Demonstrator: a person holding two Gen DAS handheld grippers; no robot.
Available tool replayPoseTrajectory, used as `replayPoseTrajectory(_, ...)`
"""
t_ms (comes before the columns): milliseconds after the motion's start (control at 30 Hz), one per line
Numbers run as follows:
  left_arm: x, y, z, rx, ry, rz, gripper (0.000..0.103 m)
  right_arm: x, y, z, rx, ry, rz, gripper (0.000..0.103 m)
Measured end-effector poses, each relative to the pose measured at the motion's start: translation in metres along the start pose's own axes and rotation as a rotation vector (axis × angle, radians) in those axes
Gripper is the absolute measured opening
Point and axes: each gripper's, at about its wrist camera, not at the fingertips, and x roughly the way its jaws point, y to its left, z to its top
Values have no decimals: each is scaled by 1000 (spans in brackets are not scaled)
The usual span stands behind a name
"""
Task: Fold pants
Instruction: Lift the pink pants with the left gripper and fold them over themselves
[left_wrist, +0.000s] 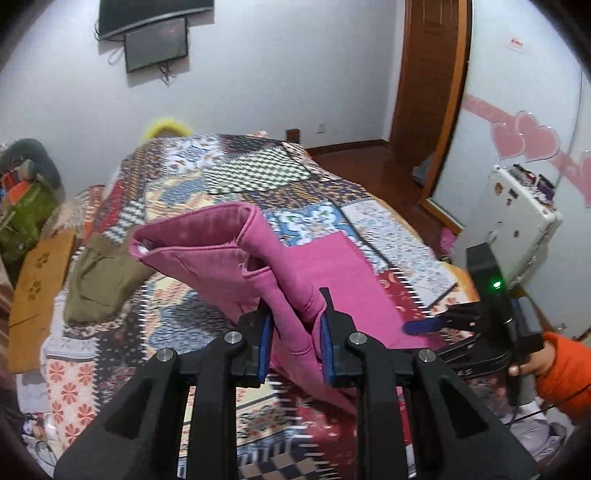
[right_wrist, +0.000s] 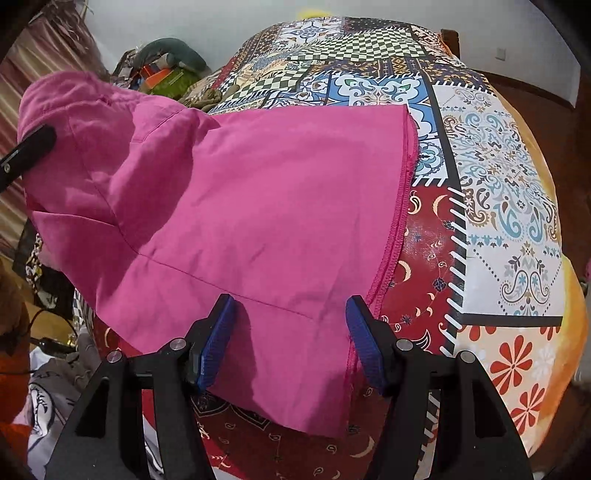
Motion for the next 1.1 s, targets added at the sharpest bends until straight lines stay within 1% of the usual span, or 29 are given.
replayPoseTrajectory(67,4,-3,3,-8,14,-31,21,-1,-1,-2,6,-2,5,59)
replayPoseTrajectory(333,13,-17,10,9,51,-101,20,-2,-2,-2,21,-19,2,59)
replayPoseTrajectory(467,17,-22,13,16,66,-139,18,-13,-4,-5,10,-37,-47,59)
replayPoseTrajectory(533,19,-24,13,25,67,-143,18,-23,-8,-8,6,-61,-80,59)
replayPoseTrajectory(633,22,-28,14,41,71,-149,18,-34,-18,-15,36,-82,-107,59)
replayPoseTrajectory(800,28,-39,19,76,80,-160,18,-17,-29,-27,55,-15,-128,59)
replayPoseTrajectory(967,33,-51,22,99,96,-185,18,-16,-31,-28,72,-30,-113,59)
replayPoseTrajectory(1100,43,-62,28,109,128,-232,18,-14,-31,-28,73,-34,-109,59)
